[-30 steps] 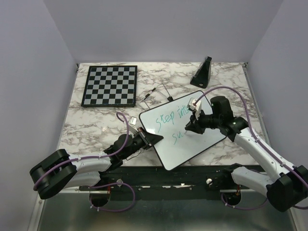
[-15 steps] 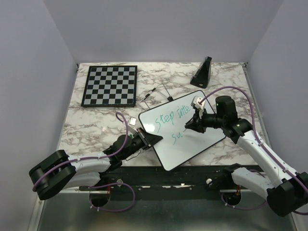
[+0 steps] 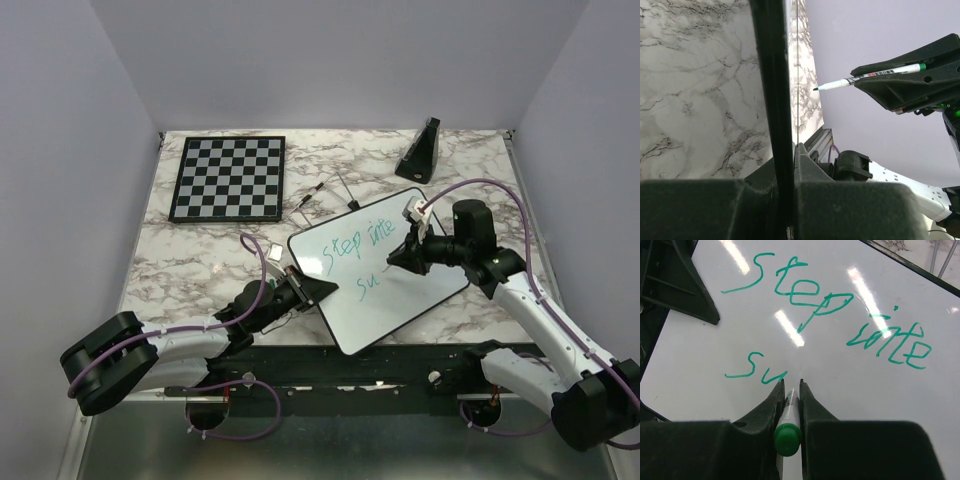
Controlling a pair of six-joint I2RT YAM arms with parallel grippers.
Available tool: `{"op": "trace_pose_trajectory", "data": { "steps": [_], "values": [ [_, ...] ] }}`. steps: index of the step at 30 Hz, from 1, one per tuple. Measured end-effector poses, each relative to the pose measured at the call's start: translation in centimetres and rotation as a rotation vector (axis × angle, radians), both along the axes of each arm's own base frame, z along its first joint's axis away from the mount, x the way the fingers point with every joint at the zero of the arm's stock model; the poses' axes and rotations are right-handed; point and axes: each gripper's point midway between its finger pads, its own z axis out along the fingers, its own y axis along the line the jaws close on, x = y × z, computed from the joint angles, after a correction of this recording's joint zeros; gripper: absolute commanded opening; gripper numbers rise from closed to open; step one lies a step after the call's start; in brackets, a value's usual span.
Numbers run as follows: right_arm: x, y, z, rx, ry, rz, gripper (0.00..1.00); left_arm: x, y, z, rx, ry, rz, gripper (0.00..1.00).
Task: Write a sentence on the whiteboard
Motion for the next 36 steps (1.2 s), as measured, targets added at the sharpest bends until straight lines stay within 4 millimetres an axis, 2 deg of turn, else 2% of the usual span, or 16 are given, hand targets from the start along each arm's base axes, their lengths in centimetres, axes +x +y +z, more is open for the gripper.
{"op": "trace_pose_trajectory", "data": {
  "steps": [36],
  "values": [
    [0.0, -0.18, -0.23, 0.037, 0.026, -0.003, 0.01, -0.02, 0.05, -0.02, -0.002, -0.001, 0.001, 0.0]
  ]
}}
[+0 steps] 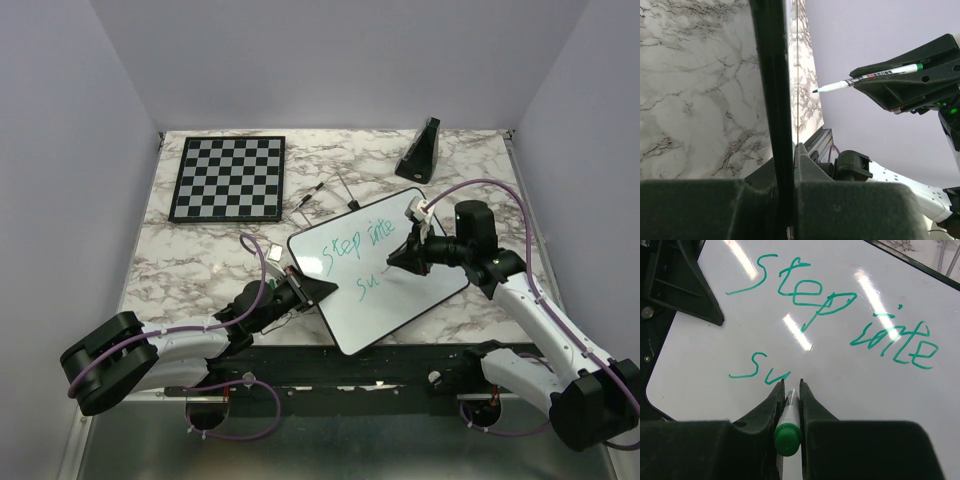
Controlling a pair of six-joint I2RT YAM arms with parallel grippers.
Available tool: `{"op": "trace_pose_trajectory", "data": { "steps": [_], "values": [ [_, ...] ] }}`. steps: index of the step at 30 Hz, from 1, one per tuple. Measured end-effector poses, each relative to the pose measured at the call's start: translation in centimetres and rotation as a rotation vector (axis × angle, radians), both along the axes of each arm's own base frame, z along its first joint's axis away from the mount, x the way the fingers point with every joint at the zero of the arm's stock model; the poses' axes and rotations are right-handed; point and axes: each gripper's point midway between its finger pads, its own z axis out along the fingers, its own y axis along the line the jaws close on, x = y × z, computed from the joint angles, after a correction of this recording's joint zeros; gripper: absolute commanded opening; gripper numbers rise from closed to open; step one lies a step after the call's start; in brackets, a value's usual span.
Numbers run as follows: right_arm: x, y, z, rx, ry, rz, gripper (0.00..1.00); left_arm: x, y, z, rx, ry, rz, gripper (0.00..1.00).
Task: Write a sentence on the whiteboard
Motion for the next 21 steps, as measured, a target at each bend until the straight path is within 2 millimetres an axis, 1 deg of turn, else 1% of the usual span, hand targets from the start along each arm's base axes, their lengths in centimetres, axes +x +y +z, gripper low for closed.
{"op": "trace_pose_trajectory", "data": {
  "steps": [10, 21],
  "values": [
    [-0.24, 0.19, 0.1, 0.015, 0.002, 0.018, 0.01, 0.0, 0.01, -0.01, 0.0, 0.0, 0.0, 0.0],
    [-0.04, 0.37, -0.17, 0.037, 0.025, -0.004, 0.01, -0.03, 0.09, 0.02, -0.001, -0.001, 0.002, 0.0]
  ]
}}
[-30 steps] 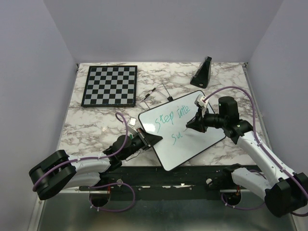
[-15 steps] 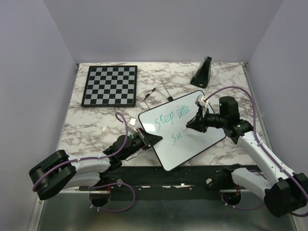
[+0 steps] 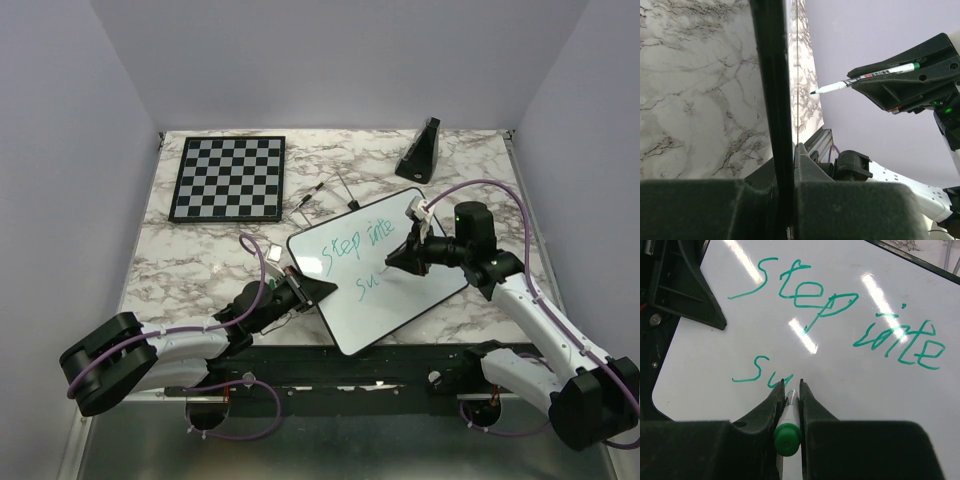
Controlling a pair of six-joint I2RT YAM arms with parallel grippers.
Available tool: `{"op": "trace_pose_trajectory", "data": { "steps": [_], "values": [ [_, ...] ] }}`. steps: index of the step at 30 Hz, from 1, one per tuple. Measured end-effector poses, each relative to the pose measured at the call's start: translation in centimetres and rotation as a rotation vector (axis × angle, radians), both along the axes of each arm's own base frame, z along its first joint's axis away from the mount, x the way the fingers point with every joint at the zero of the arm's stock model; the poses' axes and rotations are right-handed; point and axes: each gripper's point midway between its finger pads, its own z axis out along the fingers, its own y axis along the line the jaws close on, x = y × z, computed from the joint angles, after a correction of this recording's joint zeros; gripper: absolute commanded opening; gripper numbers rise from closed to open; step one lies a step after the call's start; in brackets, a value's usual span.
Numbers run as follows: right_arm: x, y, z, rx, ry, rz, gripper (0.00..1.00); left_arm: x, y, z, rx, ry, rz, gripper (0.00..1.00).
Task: Write a sentence on the whiteboard
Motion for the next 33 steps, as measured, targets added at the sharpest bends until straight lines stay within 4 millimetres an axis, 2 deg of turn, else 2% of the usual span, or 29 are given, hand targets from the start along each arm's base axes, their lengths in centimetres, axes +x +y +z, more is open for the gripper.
{"op": "trace_pose_trajectory", "data": {
  "steps": [10, 19, 27, 33],
  "values": [
    [0.4, -0.1, -0.7, -0.012, 0.023, -0.02, 0.0, 0.0, 0.0, 0.0, 0.001, 0.0, 0.001, 0.0],
    [2.0, -0.6, -0.9, -0.026, 0.02, -0.106, 0.01, 0.0, 0.0, 0.0, 0.001, 0.001, 0.001, 0.0],
    [2.3, -0.5, -1.8, -0.038, 0.051, -0.112, 0.0, 0.0, 0.0, 0.0, 0.001, 0.001, 0.001, 0.0],
    [2.0, -0.1, -1.7, -0.031, 0.052, -0.094, 0.01, 0.0, 0.0, 0.0, 0.0, 0.001, 0.001, 0.0]
  ]
}}
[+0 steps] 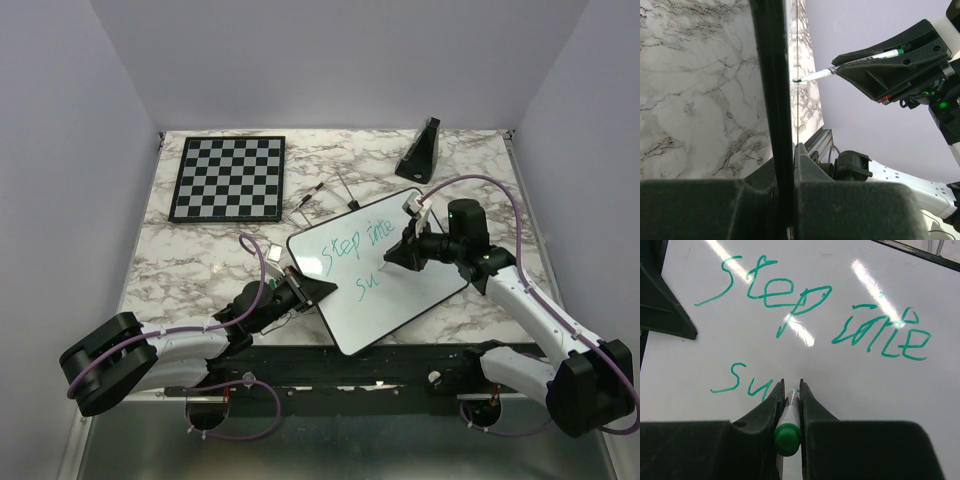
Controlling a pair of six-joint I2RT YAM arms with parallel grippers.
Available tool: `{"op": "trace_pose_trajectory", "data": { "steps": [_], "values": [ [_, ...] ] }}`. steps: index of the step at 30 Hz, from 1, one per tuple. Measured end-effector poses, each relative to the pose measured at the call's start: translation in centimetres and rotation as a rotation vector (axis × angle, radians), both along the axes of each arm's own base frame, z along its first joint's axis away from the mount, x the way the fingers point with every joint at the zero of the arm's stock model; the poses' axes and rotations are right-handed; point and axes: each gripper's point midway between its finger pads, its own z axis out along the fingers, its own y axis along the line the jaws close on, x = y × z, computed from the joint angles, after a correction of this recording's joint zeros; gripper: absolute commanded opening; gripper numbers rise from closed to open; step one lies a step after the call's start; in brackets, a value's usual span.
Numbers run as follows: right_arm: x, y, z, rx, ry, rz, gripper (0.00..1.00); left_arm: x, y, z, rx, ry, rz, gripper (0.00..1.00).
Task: Write a sentence on the whiteboard
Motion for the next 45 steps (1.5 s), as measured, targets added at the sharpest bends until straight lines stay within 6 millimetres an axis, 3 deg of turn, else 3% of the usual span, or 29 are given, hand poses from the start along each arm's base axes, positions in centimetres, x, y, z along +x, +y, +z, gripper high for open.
{"op": "trace_pose_trajectory", "data": {
  "steps": [25, 38, 45],
  "values": [
    [-2.0, 0.6, -0.6, -0.006, 0.043, 0.111, 0.01, 0.0, 0.1, -0.1, 0.005, 0.004, 0.003, 0.0],
    [-1.6, 0.1, -0.8, -0.04, 0.046, 0.083, 0.01, 0.0, 0.2, 0.0, 0.005, 0.004, 0.004, 0.0],
    [0.0, -0.8, -0.6, -0.085, 0.013, 0.0, 0.01, 0.0, 0.2, 0.0, 0.005, 0.004, 0.005, 0.0]
  ]
}}
